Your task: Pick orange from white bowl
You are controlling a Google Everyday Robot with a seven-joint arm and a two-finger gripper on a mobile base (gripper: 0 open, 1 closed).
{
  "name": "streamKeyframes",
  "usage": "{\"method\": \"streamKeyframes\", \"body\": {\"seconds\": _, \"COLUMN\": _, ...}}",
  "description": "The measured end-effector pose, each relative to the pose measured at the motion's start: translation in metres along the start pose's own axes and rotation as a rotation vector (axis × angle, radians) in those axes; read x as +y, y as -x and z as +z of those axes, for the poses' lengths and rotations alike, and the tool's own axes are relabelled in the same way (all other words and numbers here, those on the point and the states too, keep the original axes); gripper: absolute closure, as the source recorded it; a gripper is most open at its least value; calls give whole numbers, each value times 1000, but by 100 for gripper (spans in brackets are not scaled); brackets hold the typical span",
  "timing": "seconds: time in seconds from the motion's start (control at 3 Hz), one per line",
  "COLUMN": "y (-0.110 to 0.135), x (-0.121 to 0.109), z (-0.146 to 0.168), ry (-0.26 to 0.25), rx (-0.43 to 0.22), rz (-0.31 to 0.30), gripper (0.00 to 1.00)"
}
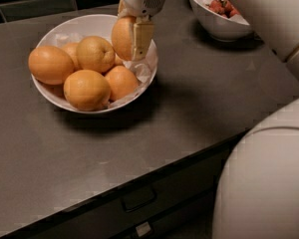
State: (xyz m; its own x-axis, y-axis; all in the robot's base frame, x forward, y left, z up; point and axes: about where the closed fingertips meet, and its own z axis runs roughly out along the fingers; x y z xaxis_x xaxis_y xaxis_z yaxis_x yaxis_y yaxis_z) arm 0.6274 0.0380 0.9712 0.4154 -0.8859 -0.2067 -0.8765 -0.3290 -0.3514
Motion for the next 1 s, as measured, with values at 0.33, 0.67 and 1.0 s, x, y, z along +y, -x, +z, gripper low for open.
{"method": "streamKeyframes", "body": {"seconds": 0.33, "y": 8, "x": 1, "z": -20, "ry": -62, "rx": 2, "rz": -9, "gripper": 100}}
{"method": "streamKeyframes", "body": {"seconds": 0.67, "y": 13, "x": 4, "z": -45, "ry": -151, "rx": 0, "rz": -4, "gripper": 100}}
{"method": "streamKeyframes", "body": {"seconds": 1.0, "y": 20, "x": 5, "z": -70, "ry": -225, "rx": 22, "rz": -3, "gripper": 100}}
